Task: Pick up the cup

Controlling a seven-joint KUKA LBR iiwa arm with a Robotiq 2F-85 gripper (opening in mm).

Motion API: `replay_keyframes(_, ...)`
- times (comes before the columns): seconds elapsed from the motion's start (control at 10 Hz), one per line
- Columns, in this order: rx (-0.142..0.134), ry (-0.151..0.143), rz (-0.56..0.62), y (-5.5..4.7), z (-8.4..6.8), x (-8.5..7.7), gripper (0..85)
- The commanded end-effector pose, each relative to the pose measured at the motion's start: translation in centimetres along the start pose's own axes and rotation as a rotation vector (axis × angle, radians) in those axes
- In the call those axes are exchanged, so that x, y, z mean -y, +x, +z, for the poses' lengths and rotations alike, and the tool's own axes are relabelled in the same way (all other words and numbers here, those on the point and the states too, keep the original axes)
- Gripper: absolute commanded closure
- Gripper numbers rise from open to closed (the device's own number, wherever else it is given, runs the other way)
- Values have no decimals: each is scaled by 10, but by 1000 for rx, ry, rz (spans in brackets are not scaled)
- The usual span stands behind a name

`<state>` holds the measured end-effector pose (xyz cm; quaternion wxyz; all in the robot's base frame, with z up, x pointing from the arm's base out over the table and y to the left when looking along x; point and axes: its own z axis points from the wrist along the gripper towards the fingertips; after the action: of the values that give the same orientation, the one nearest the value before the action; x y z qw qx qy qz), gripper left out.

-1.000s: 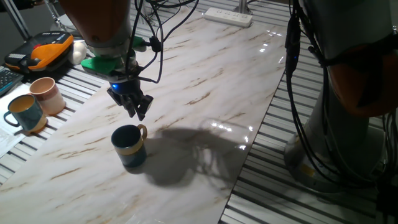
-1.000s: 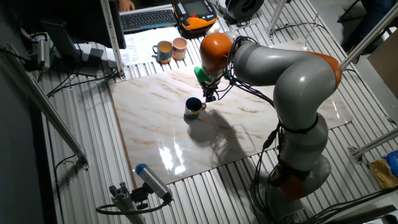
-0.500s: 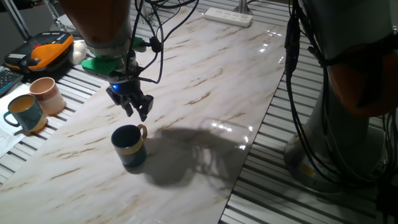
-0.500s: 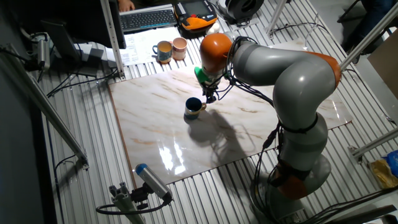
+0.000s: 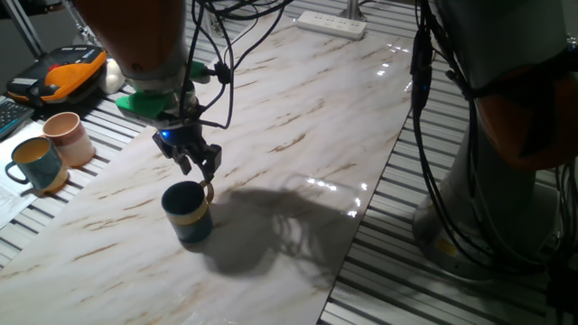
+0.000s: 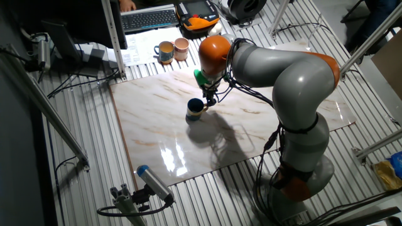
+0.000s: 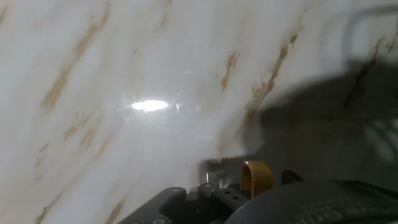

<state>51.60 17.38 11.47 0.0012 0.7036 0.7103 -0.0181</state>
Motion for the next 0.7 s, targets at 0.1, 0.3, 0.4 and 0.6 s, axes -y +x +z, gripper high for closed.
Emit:
replay_keyframes(0.1,-5,-4,0,0,0,0,340)
replay_keyframes(0.3,-5,-6,-5,1,1,0,340)
replay_keyframes(0.4,-7,-8,-8,1,1,0,340)
replay_keyframes(0.6,-6,-8,-9,0,4,-1,340)
